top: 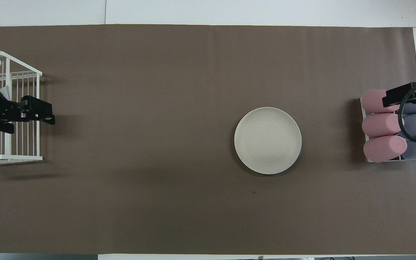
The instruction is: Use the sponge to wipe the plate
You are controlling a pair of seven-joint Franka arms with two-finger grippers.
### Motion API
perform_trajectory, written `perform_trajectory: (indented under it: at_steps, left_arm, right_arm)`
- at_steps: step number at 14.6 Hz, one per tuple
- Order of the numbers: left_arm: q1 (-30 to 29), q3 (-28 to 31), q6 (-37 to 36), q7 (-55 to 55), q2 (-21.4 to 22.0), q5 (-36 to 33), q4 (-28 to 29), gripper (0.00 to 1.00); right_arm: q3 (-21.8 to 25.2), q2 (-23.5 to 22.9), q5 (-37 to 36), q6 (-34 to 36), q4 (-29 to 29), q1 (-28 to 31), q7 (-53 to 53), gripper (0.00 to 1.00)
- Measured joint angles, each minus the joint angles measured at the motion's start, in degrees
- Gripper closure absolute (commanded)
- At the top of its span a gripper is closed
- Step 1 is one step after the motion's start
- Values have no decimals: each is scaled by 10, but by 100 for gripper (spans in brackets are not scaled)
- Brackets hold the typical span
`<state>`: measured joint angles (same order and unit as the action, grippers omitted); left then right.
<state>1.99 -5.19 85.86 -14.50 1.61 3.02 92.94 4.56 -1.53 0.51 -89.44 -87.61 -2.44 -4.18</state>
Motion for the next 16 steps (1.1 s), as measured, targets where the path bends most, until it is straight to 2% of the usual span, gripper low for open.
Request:
perform_trajectory:
  at_steps: [11,14,16]
  left_arm:
    - [0,0,24,0,0,-11,1,0]
    - [1,-4,29,0,-10,-100,7,0]
    - [1,-6,44,0,-31,-173,13,0]
  right_arm:
    - [0,0,0,0,-3,0,15,0]
    - [-5,0,0,0,-3,-1,53,0]
    - [-13,0,0,-1,-3,-2,91,0]
